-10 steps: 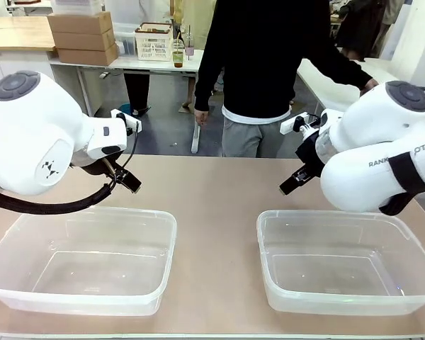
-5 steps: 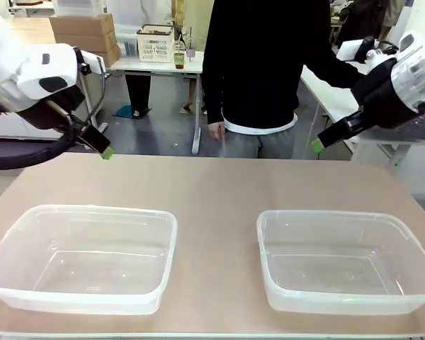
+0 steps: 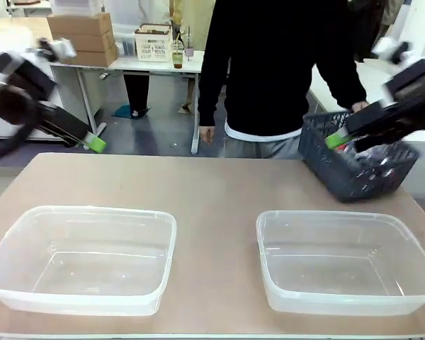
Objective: Sort the waste into each basket.
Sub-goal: Pick up the Organizing box on the left side of the table and lift it.
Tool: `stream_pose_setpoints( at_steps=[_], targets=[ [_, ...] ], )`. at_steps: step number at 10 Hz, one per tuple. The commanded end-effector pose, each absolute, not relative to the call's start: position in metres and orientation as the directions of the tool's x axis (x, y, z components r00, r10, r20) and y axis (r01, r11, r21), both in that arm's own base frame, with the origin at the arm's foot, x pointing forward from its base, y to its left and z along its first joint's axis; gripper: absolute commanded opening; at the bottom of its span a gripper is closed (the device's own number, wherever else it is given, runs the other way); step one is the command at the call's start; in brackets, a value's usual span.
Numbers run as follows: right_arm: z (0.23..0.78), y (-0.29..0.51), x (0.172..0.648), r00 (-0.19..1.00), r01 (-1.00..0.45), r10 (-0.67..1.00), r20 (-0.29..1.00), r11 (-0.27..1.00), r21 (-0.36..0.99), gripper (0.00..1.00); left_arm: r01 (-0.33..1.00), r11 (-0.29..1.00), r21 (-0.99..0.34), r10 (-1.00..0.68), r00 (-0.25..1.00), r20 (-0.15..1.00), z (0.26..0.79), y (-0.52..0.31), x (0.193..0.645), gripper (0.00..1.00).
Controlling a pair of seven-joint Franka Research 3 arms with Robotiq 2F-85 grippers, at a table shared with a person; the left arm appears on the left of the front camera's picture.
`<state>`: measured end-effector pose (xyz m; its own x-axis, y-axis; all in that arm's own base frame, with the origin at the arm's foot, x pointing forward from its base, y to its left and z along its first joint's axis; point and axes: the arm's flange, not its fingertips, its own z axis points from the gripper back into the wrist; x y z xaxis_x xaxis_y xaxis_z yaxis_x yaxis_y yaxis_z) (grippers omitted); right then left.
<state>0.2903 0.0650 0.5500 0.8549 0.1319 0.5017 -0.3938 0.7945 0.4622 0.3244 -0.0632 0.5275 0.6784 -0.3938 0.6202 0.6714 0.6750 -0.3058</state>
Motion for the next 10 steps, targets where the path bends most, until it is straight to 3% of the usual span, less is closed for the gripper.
stream_pose_setpoints(
  at_steps=[1, 3, 4, 5, 10],
  targets=[
    [0.553, -0.018, 0.240, 0.864, -0.156, -0.295, 0.409, 0.614, 0.774, 1.00, 0.546, 0.440, -0.713, -0.070, 0.812, 0.579, 0.535, 0.024, 0.313, 1.00],
    [0.535, -0.069, 0.229, 0.776, -0.048, -0.537, 0.331, 0.473, 0.880, 1.00, 0.420, 0.385, -0.822, 0.145, 0.852, 0.503, 0.524, 0.047, 0.313, 1.00],
    [0.528, -0.080, 0.230, 0.712, 0.092, -0.630, 0.309, 0.520, 0.849, 1.00, 0.345, 0.500, -0.795, 0.189, 0.852, 0.488, 0.520, 0.039, 0.316, 1.00],
    [0.581, -0.064, 0.240, 0.868, -0.169, -0.285, 0.407, 0.601, 0.781, 1.00, 0.577, 0.439, -0.689, -0.051, 0.781, 0.622, 0.533, 0.053, 0.300, 1.00],
    [0.578, -0.060, 0.237, 0.871, -0.134, -0.301, 0.389, 0.615, 0.777, 1.00, 0.549, 0.449, -0.705, -0.050, 0.804, 0.593, 0.532, 0.049, 0.299, 1.00]
  ],
)
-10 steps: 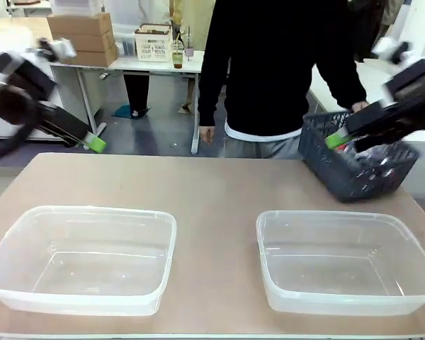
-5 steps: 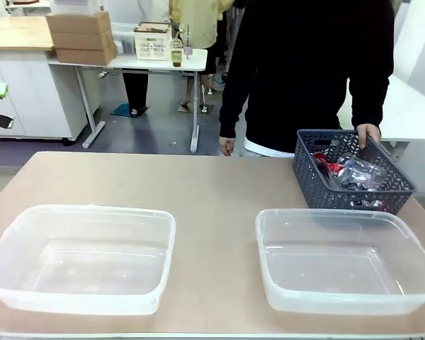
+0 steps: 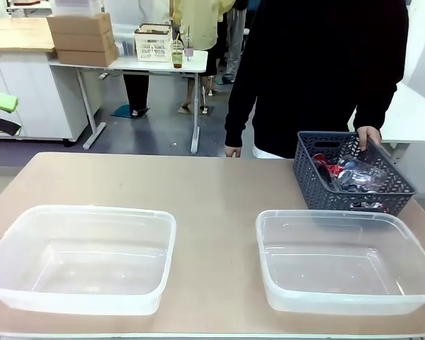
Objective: Sort the waste into each basket.
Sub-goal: Pick up the Organizing box on the left side of the table and lift it.
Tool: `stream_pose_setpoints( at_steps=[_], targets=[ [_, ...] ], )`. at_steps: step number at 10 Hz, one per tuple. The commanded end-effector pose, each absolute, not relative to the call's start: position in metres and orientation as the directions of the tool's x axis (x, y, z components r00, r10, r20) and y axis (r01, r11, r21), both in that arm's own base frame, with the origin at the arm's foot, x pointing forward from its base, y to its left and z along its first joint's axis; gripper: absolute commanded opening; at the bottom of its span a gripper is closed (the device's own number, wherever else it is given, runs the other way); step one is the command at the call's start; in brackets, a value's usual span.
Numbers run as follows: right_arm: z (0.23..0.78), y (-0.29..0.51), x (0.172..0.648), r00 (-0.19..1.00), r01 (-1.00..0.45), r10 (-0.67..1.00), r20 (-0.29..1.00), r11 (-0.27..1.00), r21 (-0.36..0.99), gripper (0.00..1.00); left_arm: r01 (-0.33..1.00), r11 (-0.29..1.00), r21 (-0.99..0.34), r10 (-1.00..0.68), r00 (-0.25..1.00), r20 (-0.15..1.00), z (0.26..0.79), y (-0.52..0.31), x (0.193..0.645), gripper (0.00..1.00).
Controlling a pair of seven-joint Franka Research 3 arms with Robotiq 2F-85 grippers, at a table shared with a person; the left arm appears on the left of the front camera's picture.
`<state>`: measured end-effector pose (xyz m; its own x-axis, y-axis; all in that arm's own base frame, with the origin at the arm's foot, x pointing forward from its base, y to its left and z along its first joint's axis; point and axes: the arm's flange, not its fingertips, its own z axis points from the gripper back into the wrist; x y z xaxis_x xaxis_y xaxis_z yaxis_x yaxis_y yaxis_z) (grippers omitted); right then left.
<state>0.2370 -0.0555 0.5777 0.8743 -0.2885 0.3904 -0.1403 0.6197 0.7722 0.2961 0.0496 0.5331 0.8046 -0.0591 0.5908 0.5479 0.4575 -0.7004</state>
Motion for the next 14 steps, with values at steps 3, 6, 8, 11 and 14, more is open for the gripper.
stream_pose_setpoints(
  at_steps=[3, 6, 8, 11, 14],
  targets=[
    [0.568, 0.152, 0.298, 0.962, -0.269, 0.139, 0.236, 0.648, 0.713, 1.00, 0.535, 0.713, -0.452, -0.361, 0.834, 0.417, 0.543, 0.060, 0.288, 1.00],
    [0.505, 0.315, 0.261, 0.932, -0.346, 0.338, 0.132, 0.720, 0.601, 1.00, 0.521, 0.800, -0.298, -0.454, 0.850, 0.268, 0.514, 0.083, 0.241, 1.00],
    [0.509, 0.289, 0.280, 0.938, -0.347, 0.254, 0.237, 0.693, 0.631, 1.00, 0.548, 0.724, -0.419, -0.383, 0.824, 0.417, 0.501, 0.071, 0.248, 1.00],
    [0.490, 0.326, 0.250, 0.927, -0.357, 0.344, 0.148, 0.689, 0.630, 1.00, 0.539, 0.771, -0.340, -0.444, 0.837, 0.320, 0.514, 0.085, 0.247, 1.00],
    [0.444, 0.422, 0.262, 0.976, -0.214, 0.212, 0.056, 0.867, 0.451, 1.00, 0.497, 0.826, -0.267, -0.461, 0.867, 0.190, 0.445, 0.039, 0.246, 1.00]
  ],
)
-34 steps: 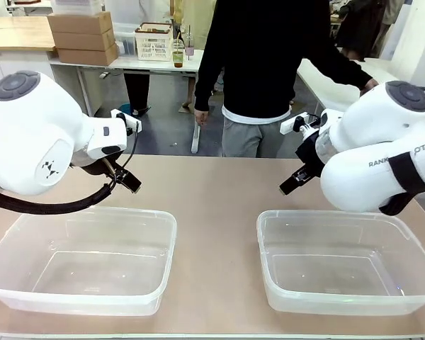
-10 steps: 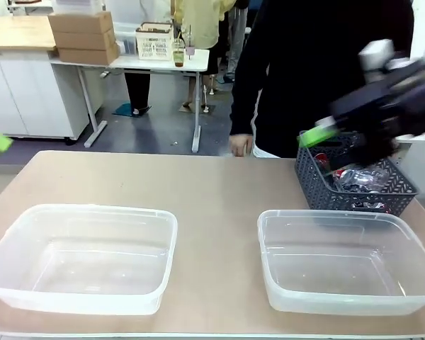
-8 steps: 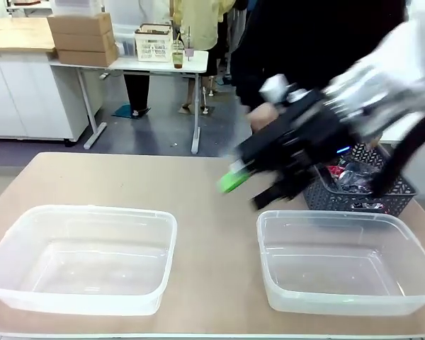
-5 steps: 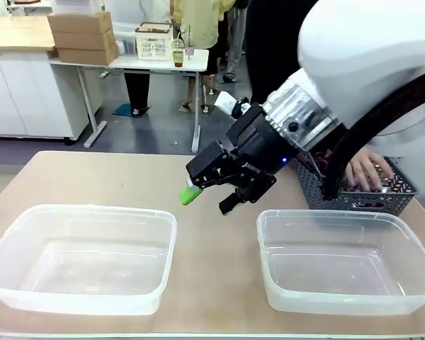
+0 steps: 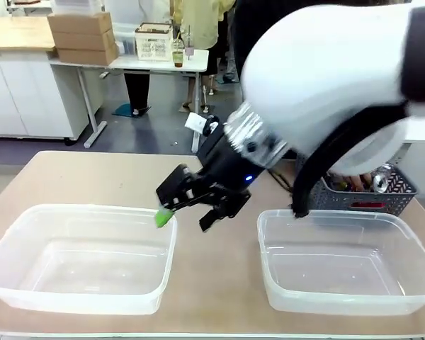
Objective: Sort the waste into each basket.
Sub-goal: Pick up the Organizing box on the left side of the table and lift it.
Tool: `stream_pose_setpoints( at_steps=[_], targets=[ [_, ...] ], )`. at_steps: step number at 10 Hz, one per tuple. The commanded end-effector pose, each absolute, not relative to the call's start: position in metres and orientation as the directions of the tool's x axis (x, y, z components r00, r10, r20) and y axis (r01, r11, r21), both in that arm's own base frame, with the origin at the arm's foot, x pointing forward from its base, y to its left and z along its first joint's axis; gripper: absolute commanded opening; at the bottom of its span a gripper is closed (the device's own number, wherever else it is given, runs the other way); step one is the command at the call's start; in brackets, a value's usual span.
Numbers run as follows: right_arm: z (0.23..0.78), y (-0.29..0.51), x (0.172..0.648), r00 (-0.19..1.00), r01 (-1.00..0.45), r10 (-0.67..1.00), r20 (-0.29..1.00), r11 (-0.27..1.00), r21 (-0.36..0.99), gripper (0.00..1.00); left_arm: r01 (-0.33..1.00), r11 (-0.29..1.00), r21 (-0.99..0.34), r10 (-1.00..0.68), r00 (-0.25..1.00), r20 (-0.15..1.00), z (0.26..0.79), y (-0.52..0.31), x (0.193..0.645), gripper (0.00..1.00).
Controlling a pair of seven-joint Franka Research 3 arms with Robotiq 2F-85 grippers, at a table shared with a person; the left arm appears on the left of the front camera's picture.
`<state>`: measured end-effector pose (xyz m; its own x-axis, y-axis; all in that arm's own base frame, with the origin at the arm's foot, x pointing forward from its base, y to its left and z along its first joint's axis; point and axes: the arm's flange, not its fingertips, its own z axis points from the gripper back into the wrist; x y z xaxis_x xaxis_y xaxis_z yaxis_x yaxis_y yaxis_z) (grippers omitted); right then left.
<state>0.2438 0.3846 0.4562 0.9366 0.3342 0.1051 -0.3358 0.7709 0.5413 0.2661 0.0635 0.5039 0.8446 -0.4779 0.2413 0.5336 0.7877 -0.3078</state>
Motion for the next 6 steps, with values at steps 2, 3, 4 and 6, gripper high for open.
stream_pose_setpoints(
  at_steps=[2, 3, 4, 6],
  targets=[
    [0.411, 0.447, 0.274, 0.982, -0.188, 0.189, 0.029, 0.928, 0.322, 1.00, 0.423, 0.894, -0.145, -0.414, 0.906, 0.092, 0.399, 0.030, 0.241, 1.00],
    [0.400, 0.448, 0.274, 0.985, -0.172, 0.172, 0.021, 0.956, 0.238, 1.00, 0.402, 0.905, -0.139, -0.401, 0.915, 0.036, 0.378, 0.029, 0.240, 1.00],
    [0.411, 0.426, 0.276, 0.988, -0.151, 0.150, 0.025, 0.960, 0.234, 1.00, 0.351, 0.911, -0.215, -0.368, 0.929, -0.042, 0.369, 0.033, 0.243, 1.00],
    [0.387, 0.423, 0.267, 0.980, -0.197, 0.191, 0.052, 0.939, 0.282, 1.00, 0.448, 0.876, -0.180, -0.438, 0.894, 0.095, 0.477, 0.056, 0.301, 1.00]
  ],
)
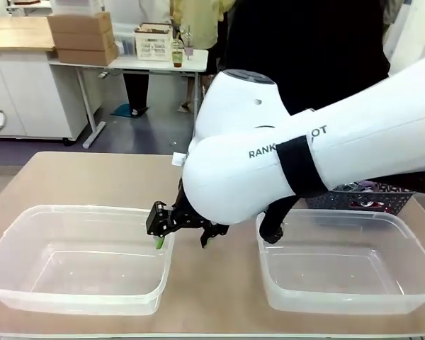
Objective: Sort the waste into each basket.
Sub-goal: Pick up the Organizing box on the left side of the table and lift it.
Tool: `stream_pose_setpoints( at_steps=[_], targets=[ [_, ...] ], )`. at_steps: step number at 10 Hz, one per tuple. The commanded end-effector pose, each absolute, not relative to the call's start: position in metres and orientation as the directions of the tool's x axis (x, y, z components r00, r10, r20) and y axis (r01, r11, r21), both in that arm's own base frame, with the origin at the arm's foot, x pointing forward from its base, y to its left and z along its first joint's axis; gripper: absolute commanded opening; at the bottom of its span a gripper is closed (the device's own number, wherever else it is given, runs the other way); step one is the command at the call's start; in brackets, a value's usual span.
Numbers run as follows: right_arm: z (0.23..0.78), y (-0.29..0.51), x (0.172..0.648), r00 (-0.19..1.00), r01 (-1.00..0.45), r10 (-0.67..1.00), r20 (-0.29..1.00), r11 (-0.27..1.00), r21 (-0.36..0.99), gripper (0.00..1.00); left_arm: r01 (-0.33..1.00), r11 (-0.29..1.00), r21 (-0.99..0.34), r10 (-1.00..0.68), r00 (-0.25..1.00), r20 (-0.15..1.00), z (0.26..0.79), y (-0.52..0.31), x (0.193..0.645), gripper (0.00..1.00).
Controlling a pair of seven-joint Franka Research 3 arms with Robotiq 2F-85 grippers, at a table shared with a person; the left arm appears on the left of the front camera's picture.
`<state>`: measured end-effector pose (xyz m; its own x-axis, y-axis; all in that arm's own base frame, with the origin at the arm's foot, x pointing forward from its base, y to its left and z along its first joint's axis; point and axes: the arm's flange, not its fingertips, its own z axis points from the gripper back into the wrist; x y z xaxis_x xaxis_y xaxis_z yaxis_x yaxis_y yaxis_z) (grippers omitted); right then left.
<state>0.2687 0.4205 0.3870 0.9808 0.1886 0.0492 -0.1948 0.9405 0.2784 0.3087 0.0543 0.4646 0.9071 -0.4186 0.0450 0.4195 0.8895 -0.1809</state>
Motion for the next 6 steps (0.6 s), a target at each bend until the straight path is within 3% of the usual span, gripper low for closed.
stream_pose_setpoints(
  at_steps=[1, 5, 6],
  targets=[
    [0.385, 0.434, 0.263, 0.982, -0.189, 0.188, 0.027, 0.960, 0.207, 1.00, 0.411, 0.893, -0.186, -0.413, 0.910, 0.027, 0.459, 0.055, 0.310, 1.00],
    [0.371, 0.462, 0.281, 0.994, -0.063, 0.081, -0.075, 0.975, 0.215, 1.00, 0.368, 0.925, -0.093, -0.363, 0.929, 0.067, 0.385, 0.034, 0.288, 1.00],
    [0.370, 0.466, 0.282, 0.994, -0.052, 0.070, -0.083, 0.978, 0.200, 1.00, 0.379, 0.917, -0.122, -0.375, 0.926, 0.051, 0.379, 0.032, 0.283, 1.00]
  ],
)
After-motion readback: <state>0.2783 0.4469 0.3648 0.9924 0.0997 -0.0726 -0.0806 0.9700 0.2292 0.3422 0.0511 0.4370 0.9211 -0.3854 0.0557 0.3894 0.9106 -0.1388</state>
